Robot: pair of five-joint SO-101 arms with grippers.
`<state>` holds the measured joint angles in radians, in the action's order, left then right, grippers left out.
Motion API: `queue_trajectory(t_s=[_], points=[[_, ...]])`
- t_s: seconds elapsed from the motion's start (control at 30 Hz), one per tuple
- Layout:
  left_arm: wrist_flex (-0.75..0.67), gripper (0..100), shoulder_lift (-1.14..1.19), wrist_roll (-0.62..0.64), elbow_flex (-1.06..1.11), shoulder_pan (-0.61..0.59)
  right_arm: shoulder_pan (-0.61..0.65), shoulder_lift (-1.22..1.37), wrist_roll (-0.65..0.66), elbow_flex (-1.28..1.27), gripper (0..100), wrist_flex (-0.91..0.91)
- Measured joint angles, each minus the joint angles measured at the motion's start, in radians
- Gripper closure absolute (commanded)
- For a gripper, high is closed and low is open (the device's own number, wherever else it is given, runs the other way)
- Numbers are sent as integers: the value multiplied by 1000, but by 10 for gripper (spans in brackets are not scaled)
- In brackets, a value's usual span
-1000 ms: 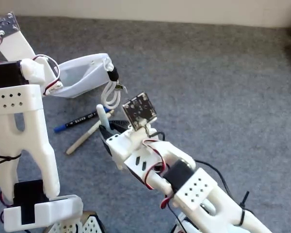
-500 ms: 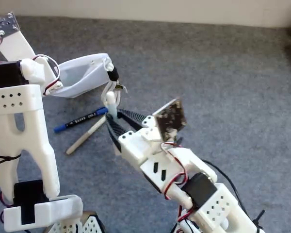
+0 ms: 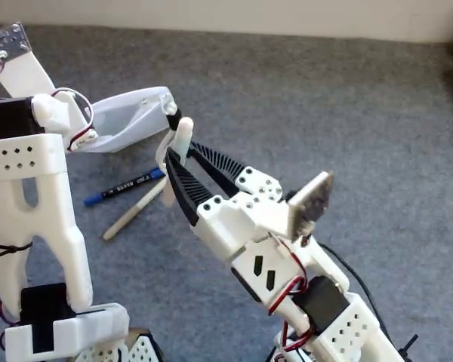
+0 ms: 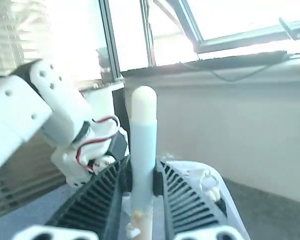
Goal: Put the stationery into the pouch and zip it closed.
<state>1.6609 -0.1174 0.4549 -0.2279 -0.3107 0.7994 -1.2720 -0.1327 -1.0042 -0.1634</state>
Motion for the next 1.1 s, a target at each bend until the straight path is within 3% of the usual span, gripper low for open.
queue_trajectory(t_s=[0.5,0.7,1.1], points=[[0,994,0,0,3,0,0,0,0,3,991,417],[0,994,0,0,3,0,0,49,0,147,991,450],[0,994,0,0,3,0,0,445,0,368,991,453]])
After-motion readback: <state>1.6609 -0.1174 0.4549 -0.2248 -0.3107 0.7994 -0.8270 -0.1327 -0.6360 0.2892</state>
